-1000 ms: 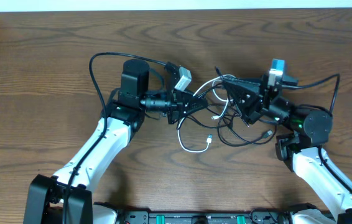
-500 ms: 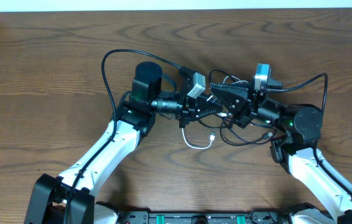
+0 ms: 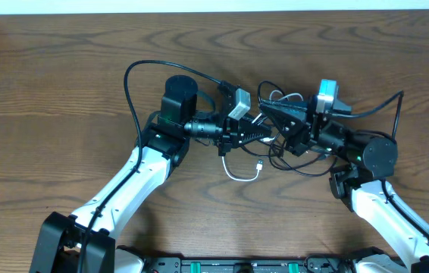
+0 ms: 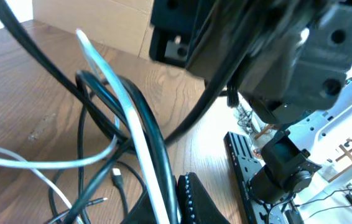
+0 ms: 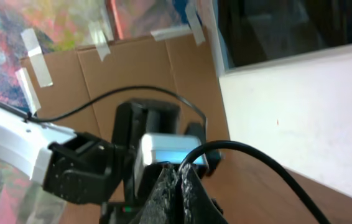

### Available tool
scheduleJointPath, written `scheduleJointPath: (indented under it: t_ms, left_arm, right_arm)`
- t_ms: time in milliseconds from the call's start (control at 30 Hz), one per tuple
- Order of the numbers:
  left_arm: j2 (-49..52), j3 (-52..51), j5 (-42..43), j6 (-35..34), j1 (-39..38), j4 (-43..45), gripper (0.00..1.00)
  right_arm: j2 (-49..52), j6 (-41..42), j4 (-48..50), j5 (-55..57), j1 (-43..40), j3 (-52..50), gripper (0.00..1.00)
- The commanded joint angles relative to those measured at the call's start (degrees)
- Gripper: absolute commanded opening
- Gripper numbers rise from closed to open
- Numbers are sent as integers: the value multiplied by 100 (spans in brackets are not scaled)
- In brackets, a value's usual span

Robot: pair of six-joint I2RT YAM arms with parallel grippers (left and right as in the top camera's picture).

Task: Untangle cables

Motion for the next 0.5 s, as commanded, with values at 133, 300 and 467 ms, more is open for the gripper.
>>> scheduleJointPath:
  t_ms: [133, 300, 467]
  left_arm:
    - [-22, -9, 94, 39, -4, -186, 8]
    - [-22, -9, 94, 39, -4, -354, 8]
    - [-22, -9, 94, 39, -4, -393, 7]
  right_arm:
    - [-4, 284, 590, 452, 50, 52, 1]
    - [-4, 302, 1172, 557, 50, 52, 1]
    - [-7, 299, 1652, 590, 50, 55, 1]
